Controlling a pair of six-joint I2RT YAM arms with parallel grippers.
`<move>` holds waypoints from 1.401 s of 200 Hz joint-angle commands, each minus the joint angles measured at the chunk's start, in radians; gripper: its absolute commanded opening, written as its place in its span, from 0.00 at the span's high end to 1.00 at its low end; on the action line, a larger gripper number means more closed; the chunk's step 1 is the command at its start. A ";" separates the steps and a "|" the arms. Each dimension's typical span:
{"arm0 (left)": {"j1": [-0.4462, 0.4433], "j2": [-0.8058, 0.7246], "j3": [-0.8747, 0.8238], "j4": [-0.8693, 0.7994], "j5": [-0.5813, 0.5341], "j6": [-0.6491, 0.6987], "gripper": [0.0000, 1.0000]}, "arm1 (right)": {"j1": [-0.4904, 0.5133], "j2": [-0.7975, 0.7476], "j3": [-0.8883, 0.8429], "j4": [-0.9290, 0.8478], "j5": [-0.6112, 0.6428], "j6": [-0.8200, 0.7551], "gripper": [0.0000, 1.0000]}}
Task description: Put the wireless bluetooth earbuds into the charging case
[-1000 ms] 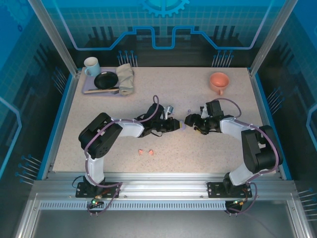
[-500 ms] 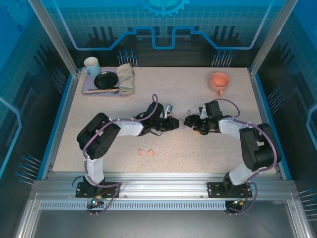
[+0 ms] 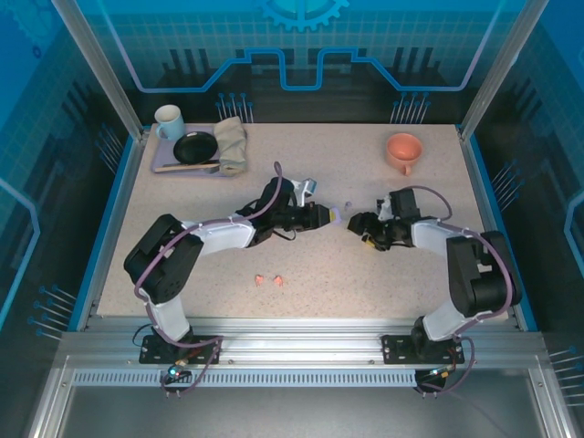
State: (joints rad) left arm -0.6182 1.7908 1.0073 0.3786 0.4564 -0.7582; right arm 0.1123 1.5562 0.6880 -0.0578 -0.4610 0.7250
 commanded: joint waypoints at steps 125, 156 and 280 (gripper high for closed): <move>0.029 0.009 0.063 0.051 0.148 0.004 0.81 | -0.017 -0.023 0.046 0.226 -0.350 0.055 0.61; 0.028 0.007 0.065 0.051 0.150 0.003 0.81 | -0.002 0.000 0.063 0.231 -0.346 0.060 0.62; 0.029 0.016 0.073 0.056 0.154 0.001 0.81 | 0.023 0.028 0.078 0.257 -0.396 0.048 0.67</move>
State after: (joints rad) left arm -0.5850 1.7947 1.0420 0.4000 0.5735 -0.7597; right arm 0.1108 1.5841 0.7483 0.1886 -0.7971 0.7849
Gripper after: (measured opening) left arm 0.195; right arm 0.340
